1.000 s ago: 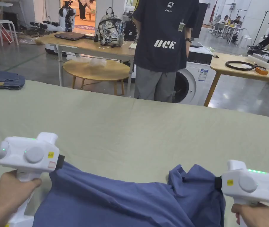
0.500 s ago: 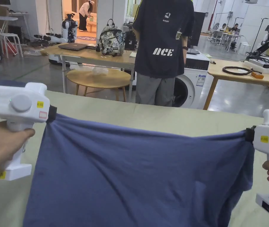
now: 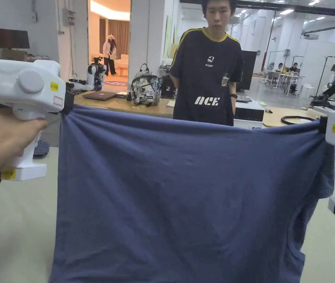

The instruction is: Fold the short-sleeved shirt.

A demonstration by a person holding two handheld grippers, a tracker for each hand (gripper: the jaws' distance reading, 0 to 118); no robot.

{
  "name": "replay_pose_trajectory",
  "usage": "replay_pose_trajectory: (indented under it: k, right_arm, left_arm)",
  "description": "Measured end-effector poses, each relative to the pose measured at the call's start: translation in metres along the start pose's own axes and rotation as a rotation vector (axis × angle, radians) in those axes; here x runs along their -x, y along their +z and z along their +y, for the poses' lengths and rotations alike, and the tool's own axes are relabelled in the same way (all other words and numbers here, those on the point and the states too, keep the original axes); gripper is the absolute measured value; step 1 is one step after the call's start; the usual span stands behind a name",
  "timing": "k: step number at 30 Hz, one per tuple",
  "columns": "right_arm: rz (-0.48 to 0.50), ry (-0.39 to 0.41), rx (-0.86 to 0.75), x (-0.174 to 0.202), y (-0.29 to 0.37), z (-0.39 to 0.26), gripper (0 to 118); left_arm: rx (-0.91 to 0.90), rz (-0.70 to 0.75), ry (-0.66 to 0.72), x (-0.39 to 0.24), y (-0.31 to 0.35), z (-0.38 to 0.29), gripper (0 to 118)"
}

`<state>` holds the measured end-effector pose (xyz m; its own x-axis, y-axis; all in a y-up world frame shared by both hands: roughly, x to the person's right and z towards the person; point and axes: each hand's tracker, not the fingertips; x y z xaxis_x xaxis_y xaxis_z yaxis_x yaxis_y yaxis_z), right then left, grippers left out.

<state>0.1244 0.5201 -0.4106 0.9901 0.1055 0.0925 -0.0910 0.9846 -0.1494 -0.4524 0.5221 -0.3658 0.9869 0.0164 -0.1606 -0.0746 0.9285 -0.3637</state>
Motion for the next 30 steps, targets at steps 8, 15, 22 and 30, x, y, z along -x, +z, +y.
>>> replay_pose_trajectory:
  k: [8, 15, 22, 30]
  right_arm:
    - [-0.016, 0.011, -0.095, 0.014, -0.02, 0.057, 0]
    - [-0.036, 0.016, -0.165, 0.021, -0.039, 0.104, 0]
    - [-0.057, 0.035, -0.189, 0.03, -0.053, 0.115, 0]
    - [-0.048, 0.064, -0.148, 0.031, -0.057, 0.058, 0]
  left_arm:
    - [-0.08, 0.028, 0.021, 0.003, -0.012, 0.058, 0]
    - [-0.146, 0.067, 0.027, 0.0, -0.026, 0.1, 0]
    - [-0.185, 0.085, 0.018, -0.006, -0.038, 0.114, 0]
    - [-0.124, 0.075, -0.006, -0.007, -0.068, 0.058, 0]
